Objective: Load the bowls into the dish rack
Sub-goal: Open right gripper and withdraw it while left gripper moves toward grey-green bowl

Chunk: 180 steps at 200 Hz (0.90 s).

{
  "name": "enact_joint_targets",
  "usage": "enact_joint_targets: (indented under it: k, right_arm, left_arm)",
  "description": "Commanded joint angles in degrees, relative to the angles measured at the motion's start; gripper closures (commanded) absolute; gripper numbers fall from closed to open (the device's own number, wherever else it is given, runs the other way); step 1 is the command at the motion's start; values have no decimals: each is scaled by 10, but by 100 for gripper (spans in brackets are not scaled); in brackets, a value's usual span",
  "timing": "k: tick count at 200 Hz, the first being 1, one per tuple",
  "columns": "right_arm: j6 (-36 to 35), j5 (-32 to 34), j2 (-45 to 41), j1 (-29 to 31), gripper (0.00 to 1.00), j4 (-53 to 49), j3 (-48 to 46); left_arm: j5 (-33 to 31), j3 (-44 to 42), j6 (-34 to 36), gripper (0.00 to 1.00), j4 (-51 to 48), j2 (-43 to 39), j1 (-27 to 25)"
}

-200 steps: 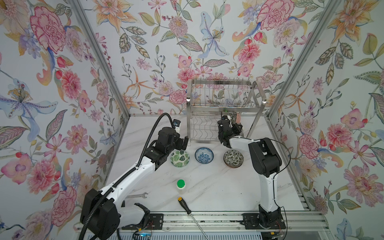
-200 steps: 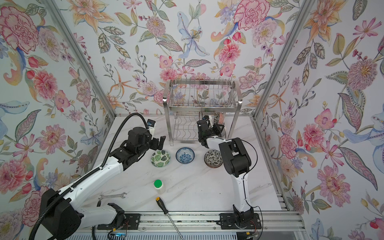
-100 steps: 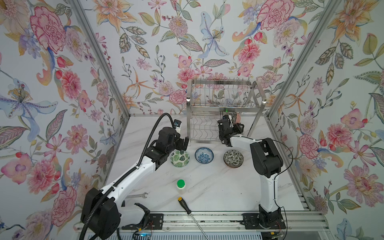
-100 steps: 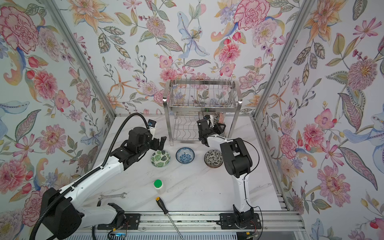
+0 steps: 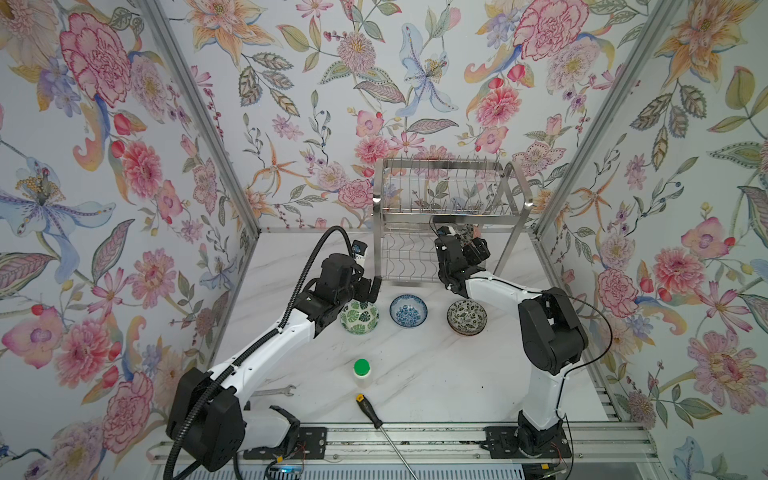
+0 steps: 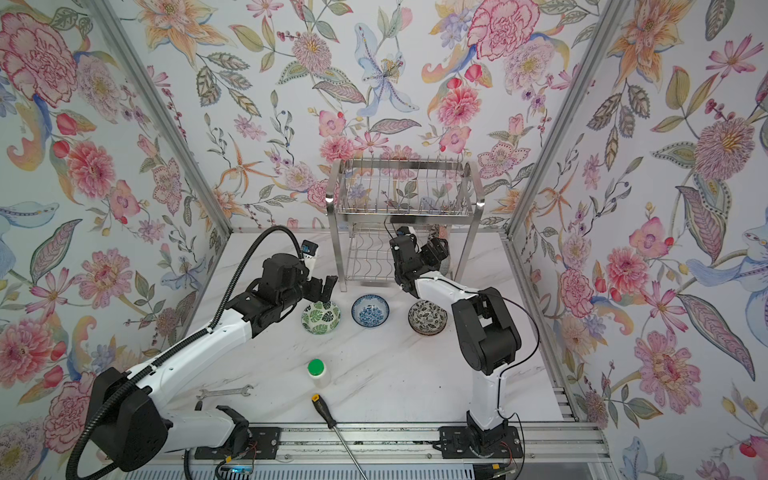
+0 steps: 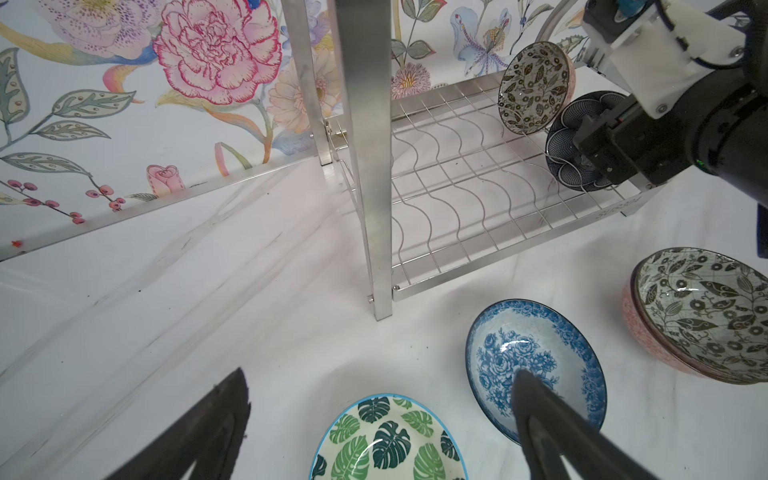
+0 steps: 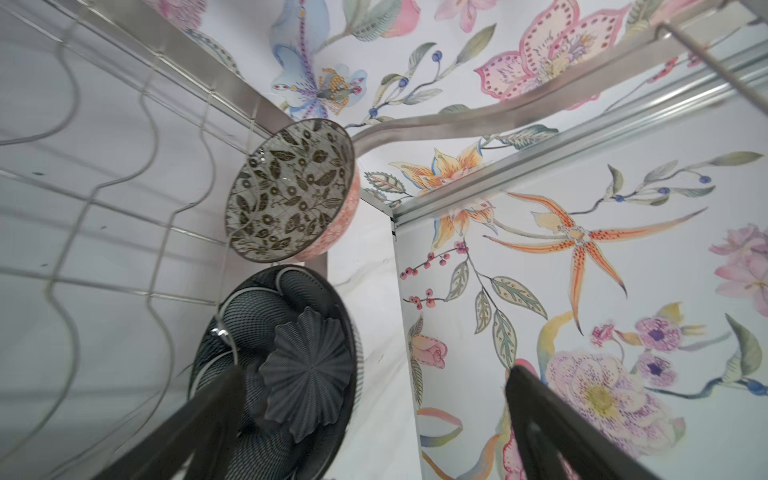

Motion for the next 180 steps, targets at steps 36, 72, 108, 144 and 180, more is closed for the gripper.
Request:
enact_joint_targets:
  k: [36, 72, 108, 144, 180]
  right_arm:
    - [71, -224, -186, 25, 1, -67, -100]
    - [111, -331, -340, 24, 1, -168, -165]
    - [194, -377, -470, -19, 1, -282, -173]
    - [276, -480, -534, -141, 1, -369, -144]
    - [294, -511, -529, -196, 1, -413, -119]
  left_arm:
    - [11, 26, 9, 1, -17, 14, -30]
    - [19, 31, 4, 1, -5, 35, -53]
    - [37, 48, -11, 1, 23, 85, -89]
    - [62, 94, -26, 1, 37, 174, -134]
    - [91, 159, -42, 1, 22, 261, -165]
